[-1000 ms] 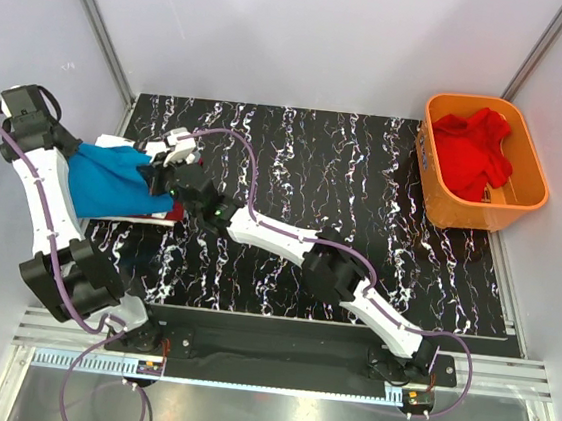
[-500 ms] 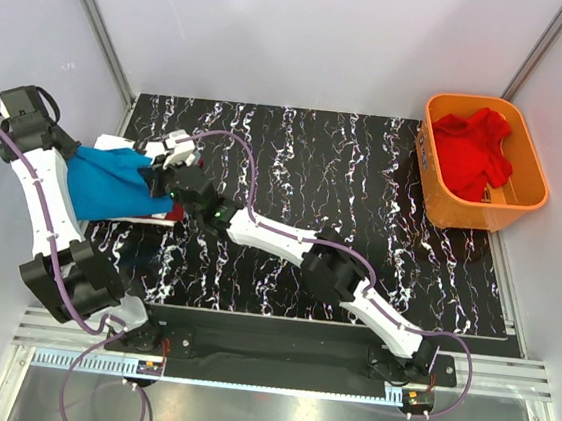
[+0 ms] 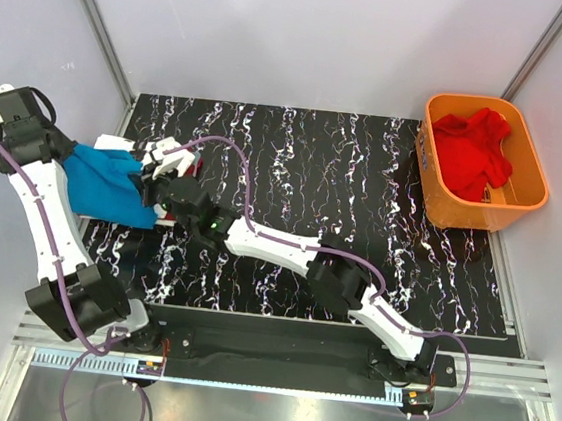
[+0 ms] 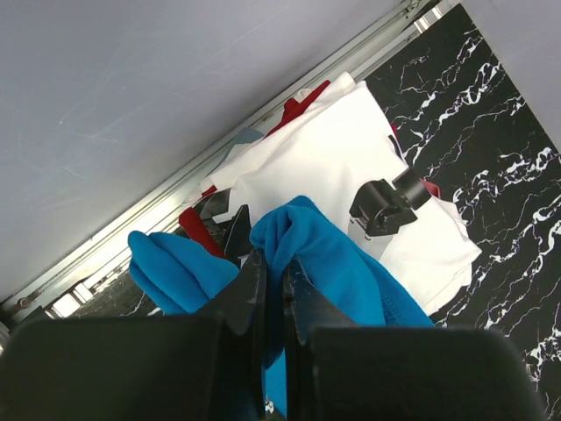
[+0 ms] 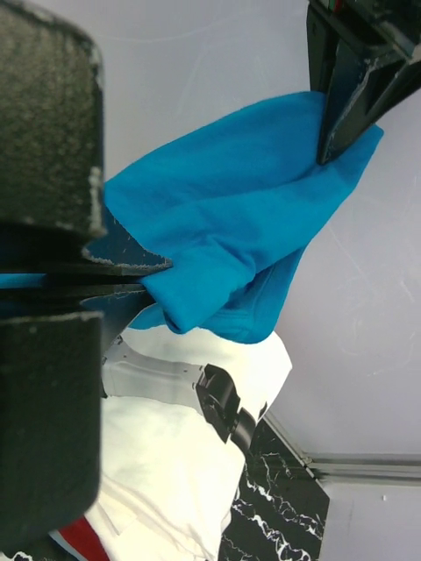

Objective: Fold and stack the t-shirts

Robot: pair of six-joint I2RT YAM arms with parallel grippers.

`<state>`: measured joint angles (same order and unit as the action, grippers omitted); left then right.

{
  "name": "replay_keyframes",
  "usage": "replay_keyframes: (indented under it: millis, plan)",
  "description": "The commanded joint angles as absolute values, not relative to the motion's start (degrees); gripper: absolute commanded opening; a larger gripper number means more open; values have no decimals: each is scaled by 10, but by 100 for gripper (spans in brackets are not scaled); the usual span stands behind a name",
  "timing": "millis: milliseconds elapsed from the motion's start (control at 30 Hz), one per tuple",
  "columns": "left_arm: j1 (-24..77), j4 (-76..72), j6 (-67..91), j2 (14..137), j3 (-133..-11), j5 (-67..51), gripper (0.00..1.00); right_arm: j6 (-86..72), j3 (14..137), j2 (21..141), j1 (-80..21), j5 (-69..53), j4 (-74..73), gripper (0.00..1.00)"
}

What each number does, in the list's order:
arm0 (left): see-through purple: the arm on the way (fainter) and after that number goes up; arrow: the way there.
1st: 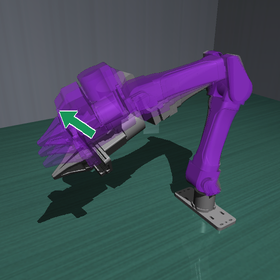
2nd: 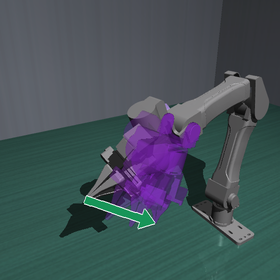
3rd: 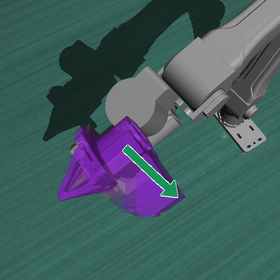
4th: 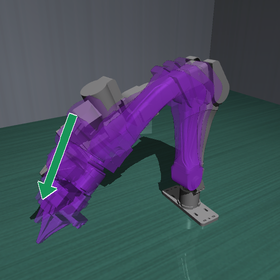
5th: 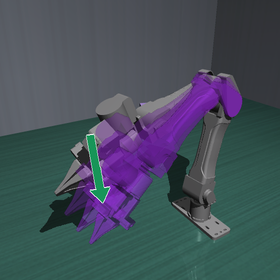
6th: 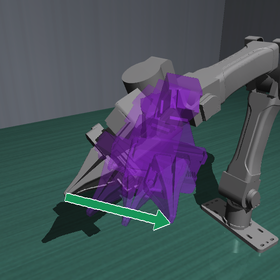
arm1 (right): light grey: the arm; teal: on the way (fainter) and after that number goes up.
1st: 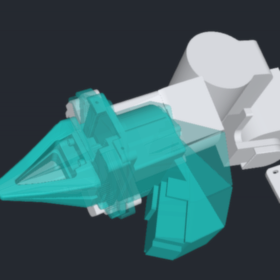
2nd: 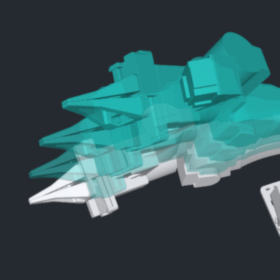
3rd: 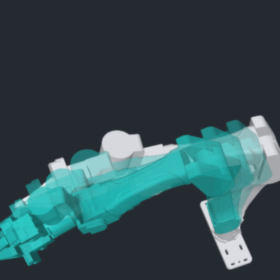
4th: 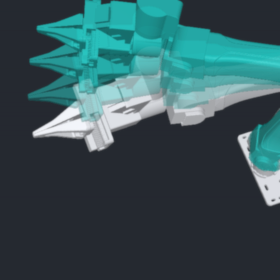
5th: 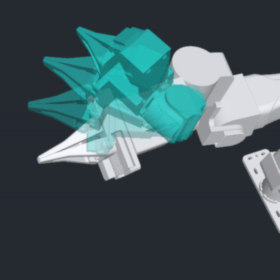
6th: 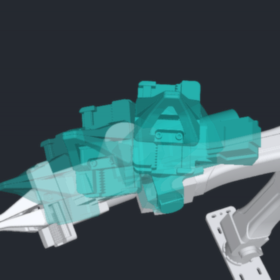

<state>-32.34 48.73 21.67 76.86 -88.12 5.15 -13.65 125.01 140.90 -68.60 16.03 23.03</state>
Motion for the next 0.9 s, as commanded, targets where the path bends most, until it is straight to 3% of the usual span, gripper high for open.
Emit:
replay_keyframes:
  millis: [0, 867]
  plan:
    - [-329, 471, 206, 744, -876, 52, 0, -116, 1245, 1356, -695, 183, 277, 0]
    - [-329, 445, 202, 844, -898, 46, 0, -135, 1341, 1441, -682, 181, 225, 0]
